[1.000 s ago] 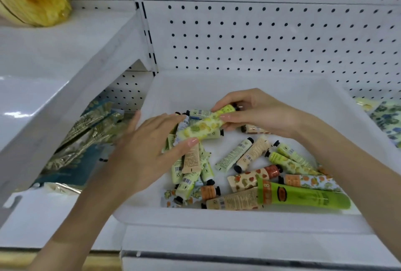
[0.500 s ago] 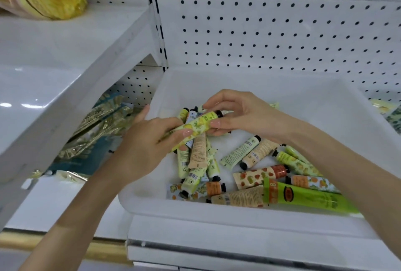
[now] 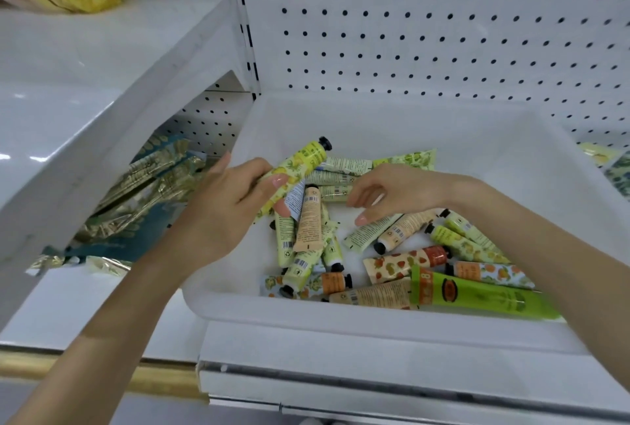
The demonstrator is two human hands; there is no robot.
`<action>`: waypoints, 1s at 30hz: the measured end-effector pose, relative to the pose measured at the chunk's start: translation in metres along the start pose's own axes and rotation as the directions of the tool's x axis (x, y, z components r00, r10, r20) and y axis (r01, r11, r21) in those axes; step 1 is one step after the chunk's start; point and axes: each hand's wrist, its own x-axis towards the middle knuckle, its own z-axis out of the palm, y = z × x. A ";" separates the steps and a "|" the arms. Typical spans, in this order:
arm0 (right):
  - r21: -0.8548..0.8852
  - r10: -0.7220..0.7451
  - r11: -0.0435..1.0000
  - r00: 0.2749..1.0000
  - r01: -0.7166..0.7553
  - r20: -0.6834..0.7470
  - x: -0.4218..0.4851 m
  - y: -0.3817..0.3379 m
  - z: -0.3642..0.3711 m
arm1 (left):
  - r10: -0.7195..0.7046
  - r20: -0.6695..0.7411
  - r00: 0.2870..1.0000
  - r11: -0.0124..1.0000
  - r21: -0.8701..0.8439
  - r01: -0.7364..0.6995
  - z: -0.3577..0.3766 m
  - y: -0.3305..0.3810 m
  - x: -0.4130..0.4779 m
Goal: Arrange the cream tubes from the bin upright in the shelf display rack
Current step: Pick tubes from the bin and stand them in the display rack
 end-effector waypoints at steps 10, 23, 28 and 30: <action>-0.126 0.141 0.983 0.989 -0.136 0.036 -0.002 0.028 -0.004 | -0.063 0.087 0.994 0.974 -0.212 0.081 -0.008 0.047 0.021; 0.099 0.056 0.993 0.998 -0.060 0.040 0.001 0.032 -0.002 | -0.218 0.296 0.930 0.781 -0.518 0.348 0.034 0.064 0.071; 0.222 0.043 0.974 0.998 -0.050 0.037 -0.002 0.029 -0.005 | -0.241 0.373 0.896 0.763 -0.497 0.412 0.038 0.061 0.072; 0.155 0.049 0.986 0.997 -0.057 0.052 0.000 0.028 -0.002 | -0.252 0.398 0.882 0.754 -0.491 0.436 0.039 0.061 0.072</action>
